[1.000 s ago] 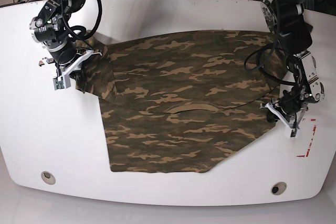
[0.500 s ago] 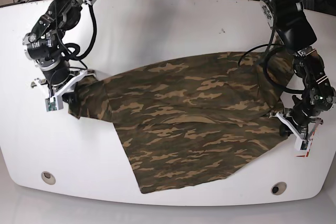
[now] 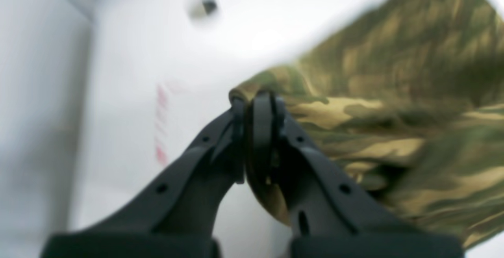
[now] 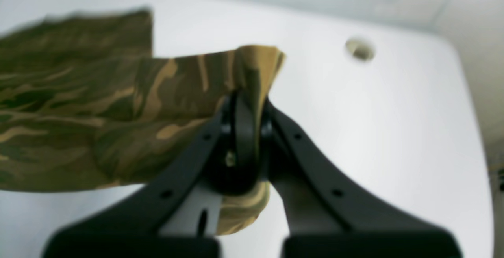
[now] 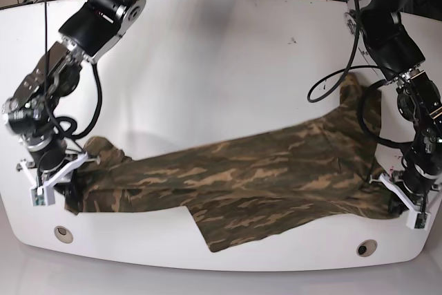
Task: Layout the t-shirt on the table in an organized manner, then fold the t-shirt properly
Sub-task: 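Lift the shirt with both grippers and swing it up off the table, then lay the shirt down, pulling both grippers apart to stretch it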
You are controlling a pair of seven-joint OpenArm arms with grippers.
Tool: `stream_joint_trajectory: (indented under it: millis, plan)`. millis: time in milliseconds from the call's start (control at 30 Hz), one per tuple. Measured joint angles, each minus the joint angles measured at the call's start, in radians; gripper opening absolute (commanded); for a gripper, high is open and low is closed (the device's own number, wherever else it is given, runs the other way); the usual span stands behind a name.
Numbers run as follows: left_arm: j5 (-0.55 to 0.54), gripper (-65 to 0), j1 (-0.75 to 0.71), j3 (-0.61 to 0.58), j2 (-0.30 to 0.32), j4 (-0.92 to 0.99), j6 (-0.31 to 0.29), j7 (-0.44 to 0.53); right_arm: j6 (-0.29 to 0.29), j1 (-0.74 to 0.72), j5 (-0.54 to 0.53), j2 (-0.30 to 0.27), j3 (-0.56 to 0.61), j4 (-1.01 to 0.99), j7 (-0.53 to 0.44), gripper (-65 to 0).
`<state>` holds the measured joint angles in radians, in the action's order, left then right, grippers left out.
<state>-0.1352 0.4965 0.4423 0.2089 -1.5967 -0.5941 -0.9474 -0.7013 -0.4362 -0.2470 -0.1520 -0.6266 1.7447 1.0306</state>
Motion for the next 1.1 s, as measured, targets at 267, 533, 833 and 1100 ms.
stream_joint_trajectory:
  millis: [267, 533, 833, 1100]
  plan:
    - [-0.018, -65.0, 0.183, 0.084, 0.01, -0.037, -0.005, -0.159, -0.006, -0.243, -0.015, -0.123, 0.103, -0.162, -0.002, -65.0]
    - [-0.022, -65.0, 0.394, 0.105, 0.065, -0.038, 0.0, -0.246, -0.013, -0.485, -0.038, -0.18, 0.189, -0.29, -0.009, -65.0]
    - [-0.046, -65.0, 0.547, 0.101, 0.069, -0.042, -0.002, -0.264, -0.013, -0.697, -0.045, -0.258, 0.256, -0.374, -0.02, -65.0]
    - [-0.047, -65.0, 0.48, 0.101, 0.086, -0.051, -0.002, -0.256, -0.014, -0.648, -0.05, -0.261, 0.248, -0.37, -0.034, -65.0]
